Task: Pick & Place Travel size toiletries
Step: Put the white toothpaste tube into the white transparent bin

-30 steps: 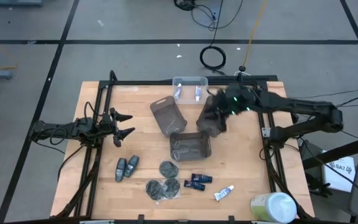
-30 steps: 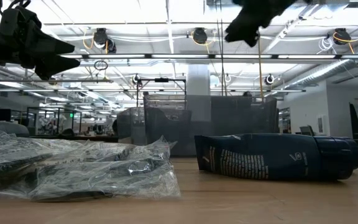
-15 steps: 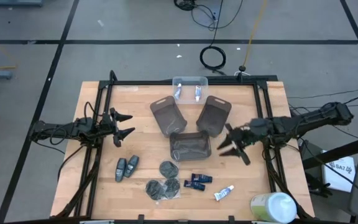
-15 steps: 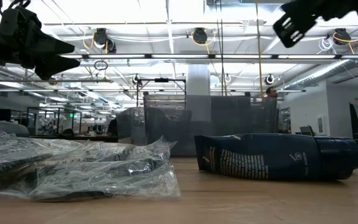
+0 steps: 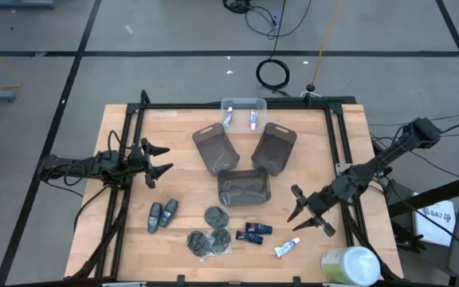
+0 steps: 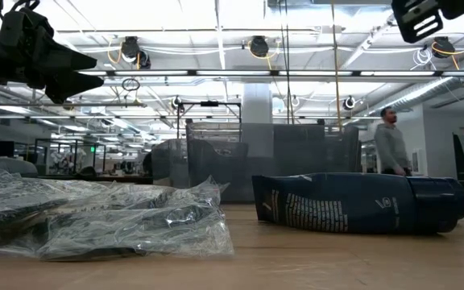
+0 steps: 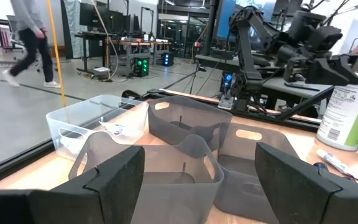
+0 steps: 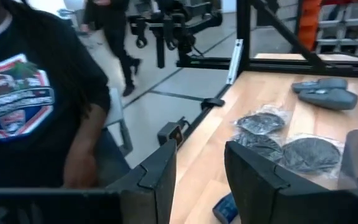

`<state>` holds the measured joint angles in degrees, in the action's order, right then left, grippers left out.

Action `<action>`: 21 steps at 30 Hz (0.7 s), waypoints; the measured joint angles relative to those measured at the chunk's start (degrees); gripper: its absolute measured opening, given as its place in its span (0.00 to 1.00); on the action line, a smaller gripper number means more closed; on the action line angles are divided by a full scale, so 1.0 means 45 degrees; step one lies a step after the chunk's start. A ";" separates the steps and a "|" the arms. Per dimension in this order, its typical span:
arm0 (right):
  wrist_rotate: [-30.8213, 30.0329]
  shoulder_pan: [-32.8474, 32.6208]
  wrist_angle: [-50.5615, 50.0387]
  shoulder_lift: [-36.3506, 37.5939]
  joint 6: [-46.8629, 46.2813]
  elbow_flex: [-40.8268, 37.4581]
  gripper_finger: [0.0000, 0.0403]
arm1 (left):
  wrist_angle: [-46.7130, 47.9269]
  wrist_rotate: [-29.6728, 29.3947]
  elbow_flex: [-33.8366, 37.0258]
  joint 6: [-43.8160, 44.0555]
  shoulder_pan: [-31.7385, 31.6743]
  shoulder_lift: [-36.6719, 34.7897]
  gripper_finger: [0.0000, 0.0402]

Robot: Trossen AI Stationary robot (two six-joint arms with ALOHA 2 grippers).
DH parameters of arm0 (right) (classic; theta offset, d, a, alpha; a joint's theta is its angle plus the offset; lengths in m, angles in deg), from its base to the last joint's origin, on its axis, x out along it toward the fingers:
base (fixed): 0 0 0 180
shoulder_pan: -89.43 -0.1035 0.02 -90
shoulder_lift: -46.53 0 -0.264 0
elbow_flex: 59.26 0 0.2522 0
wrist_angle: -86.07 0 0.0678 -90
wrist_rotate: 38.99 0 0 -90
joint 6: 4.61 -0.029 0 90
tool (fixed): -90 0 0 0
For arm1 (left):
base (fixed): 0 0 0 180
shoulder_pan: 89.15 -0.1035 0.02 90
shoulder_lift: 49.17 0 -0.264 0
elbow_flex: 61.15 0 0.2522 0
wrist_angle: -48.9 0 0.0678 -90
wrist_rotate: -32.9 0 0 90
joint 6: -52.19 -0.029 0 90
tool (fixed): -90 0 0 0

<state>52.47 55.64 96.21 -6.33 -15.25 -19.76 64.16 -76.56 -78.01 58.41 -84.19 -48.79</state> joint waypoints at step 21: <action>-0.3754 -0.2526 -0.8969 -0.5392 -0.2878 0.7358 0.51 | 0.0000 0.0000 0.0000 0.0004 0.0005 0.0001 0.74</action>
<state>35.58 44.27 55.85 -30.60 -28.20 13.35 64.16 -76.56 -78.01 58.43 -84.17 -48.79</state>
